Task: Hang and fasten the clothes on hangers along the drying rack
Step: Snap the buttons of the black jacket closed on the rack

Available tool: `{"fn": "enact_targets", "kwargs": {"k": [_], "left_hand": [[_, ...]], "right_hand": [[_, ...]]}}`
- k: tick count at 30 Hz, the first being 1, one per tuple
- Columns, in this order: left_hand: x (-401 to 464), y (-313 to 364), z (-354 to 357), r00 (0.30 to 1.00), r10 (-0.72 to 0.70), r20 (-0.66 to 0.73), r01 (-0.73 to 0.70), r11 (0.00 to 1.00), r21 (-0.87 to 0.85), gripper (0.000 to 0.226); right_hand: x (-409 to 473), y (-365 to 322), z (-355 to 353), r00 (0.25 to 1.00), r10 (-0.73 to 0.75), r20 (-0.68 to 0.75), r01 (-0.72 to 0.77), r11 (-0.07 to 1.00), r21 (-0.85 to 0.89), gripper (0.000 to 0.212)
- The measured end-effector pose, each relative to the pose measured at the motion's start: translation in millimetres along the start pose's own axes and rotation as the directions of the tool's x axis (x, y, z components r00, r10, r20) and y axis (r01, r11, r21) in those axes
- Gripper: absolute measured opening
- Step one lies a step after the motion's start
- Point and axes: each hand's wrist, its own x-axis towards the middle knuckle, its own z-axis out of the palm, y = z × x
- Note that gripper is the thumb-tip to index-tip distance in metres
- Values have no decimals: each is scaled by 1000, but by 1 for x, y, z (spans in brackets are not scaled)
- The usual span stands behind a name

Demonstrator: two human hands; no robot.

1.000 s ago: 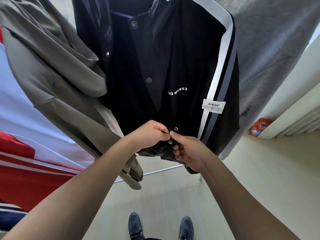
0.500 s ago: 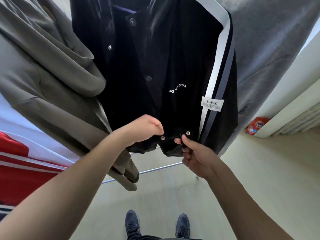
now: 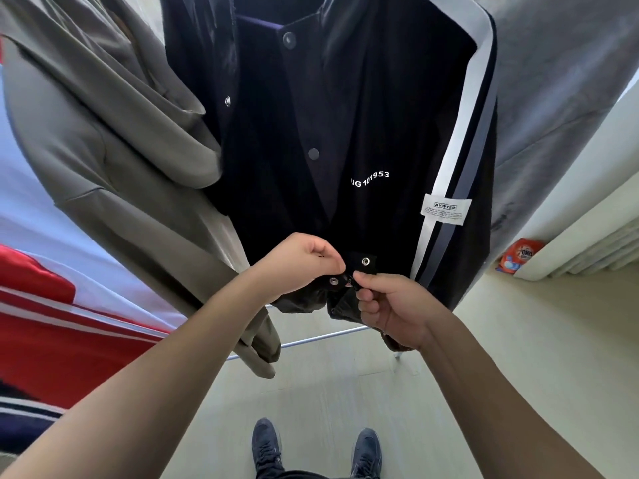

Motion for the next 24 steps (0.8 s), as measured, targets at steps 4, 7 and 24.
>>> {"fn": "enact_targets", "kwargs": {"k": [4, 7, 24], "left_hand": [[-2, 0, 2, 998, 45, -54, -43, 998, 38, 5], [-4, 2, 0, 997, 58, -57, -53, 995, 82, 9], [-11, -10, -16, 996, -46, 78, 42, 998, 40, 17]], "right_hand": [[0, -2, 6, 1000, -2, 0, 2, 999, -33, 24], [3, 2, 8, 999, -19, -44, 17, 999, -39, 26], [5, 7, 9, 991, 60, 120, -88, 967, 239, 20]]}}
